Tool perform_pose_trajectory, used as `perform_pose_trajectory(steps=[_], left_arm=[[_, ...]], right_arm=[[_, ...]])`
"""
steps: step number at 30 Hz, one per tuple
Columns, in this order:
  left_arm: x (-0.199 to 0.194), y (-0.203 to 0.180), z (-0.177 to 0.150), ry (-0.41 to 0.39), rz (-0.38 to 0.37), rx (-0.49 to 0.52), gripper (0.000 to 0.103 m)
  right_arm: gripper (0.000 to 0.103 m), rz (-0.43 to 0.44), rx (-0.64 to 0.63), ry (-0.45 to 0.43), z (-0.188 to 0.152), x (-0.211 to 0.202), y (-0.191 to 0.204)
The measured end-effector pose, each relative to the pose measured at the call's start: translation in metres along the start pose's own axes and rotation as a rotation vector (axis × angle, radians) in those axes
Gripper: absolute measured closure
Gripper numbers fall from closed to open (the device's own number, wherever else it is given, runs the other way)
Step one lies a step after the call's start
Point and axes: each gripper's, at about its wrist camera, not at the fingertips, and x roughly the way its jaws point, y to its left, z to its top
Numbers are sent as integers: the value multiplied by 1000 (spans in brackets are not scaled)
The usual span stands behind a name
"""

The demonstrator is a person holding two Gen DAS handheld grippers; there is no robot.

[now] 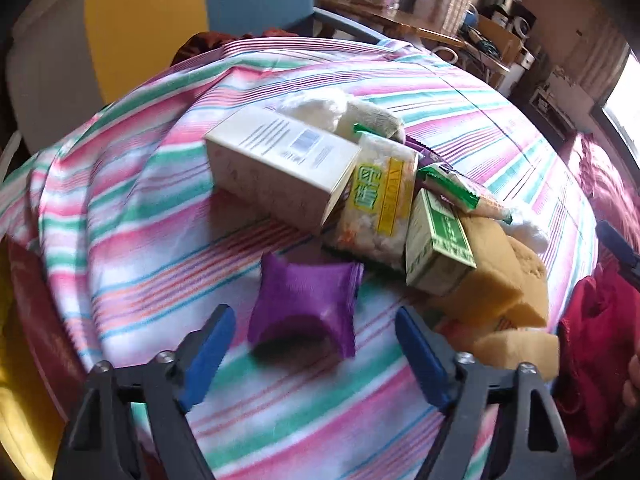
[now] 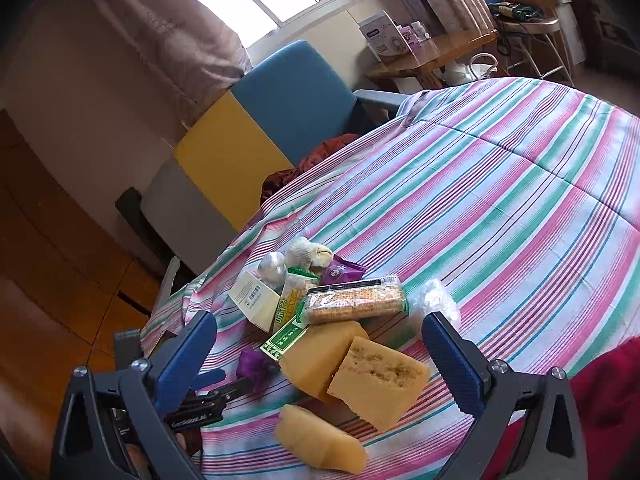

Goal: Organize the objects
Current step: 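Move the left gripper to the purple wrapped candy and grasp it, then carry the purple candy with the left gripper toward the gold tray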

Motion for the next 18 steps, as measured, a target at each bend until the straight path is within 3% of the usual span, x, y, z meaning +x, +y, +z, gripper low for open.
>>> perform_pose_trajectory(steps=[3, 4, 5, 18], left_arm=[[14, 0, 4, 17, 20, 1, 19], [18, 2, 5, 19, 25, -9, 31], [23, 5, 3, 24, 37, -15, 49], [-21, -9, -76, -62, 21, 27, 55]], right_arm=[[0, -1, 2, 5, 0, 1, 0], [0, -2, 2, 6, 0, 1, 0], [0, -4, 2, 9, 0, 2, 0], [0, -39, 1, 46, 1, 9, -1]])
